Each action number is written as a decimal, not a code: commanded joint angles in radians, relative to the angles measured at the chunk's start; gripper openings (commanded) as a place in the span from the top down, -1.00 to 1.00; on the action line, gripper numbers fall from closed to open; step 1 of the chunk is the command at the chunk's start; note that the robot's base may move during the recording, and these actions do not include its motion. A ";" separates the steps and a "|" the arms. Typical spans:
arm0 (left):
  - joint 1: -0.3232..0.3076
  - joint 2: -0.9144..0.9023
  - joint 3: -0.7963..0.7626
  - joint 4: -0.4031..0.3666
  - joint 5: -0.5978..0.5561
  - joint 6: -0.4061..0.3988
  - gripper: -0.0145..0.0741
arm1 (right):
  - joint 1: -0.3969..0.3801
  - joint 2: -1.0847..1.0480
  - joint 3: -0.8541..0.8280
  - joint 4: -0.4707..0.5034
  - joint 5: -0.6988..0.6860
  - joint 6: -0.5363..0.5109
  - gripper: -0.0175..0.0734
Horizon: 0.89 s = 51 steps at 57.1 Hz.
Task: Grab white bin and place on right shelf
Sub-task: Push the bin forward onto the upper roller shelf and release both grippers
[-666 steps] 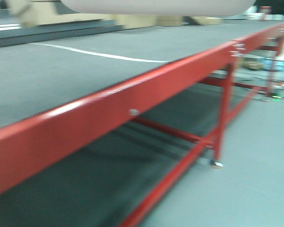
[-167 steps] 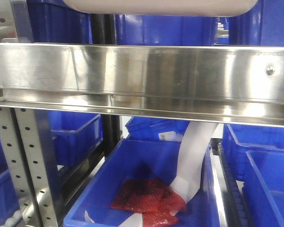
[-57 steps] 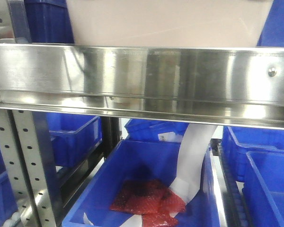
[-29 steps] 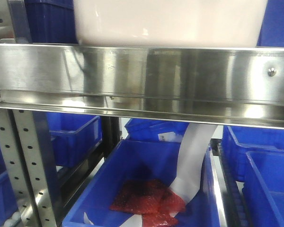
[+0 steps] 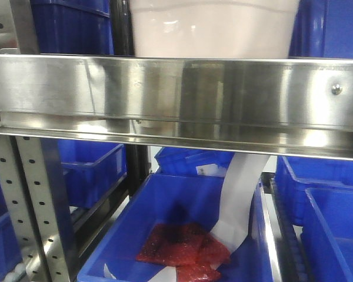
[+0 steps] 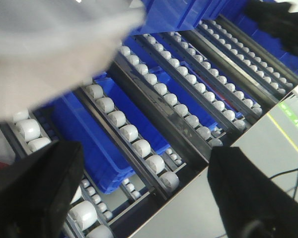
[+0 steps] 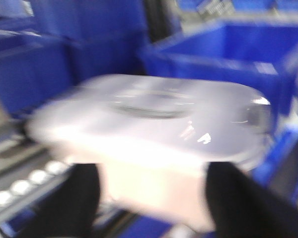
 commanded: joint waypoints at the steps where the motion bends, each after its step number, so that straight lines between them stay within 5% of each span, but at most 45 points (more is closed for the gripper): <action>1: -0.010 -0.082 -0.041 -0.059 0.114 -0.023 0.54 | 0.000 -0.088 -0.038 0.045 0.035 0.016 0.13; 6: -0.010 -0.107 -0.041 -0.053 0.114 -0.023 0.88 | 0.000 -0.137 -0.038 0.039 0.074 0.032 0.50; 8: -0.010 -0.117 -0.041 -0.046 0.114 -0.023 0.98 | 0.000 -0.155 -0.037 0.037 0.081 0.048 0.48; 24: -0.010 -0.195 -0.041 0.165 0.114 -0.165 0.94 | 0.000 -0.308 0.078 -0.083 0.068 0.140 0.46; 32: -0.010 -0.246 -0.035 0.339 0.106 -0.256 0.94 | 0.000 -0.437 0.240 -0.091 -0.020 0.140 0.46; 44: -0.074 -0.339 0.041 0.787 -0.003 -0.428 0.94 | 0.000 -0.651 0.518 -0.183 -0.197 0.140 0.46; 51: -0.124 -0.414 0.185 0.847 -0.128 -0.448 0.94 | 0.000 -0.764 0.642 -0.263 -0.281 0.140 0.46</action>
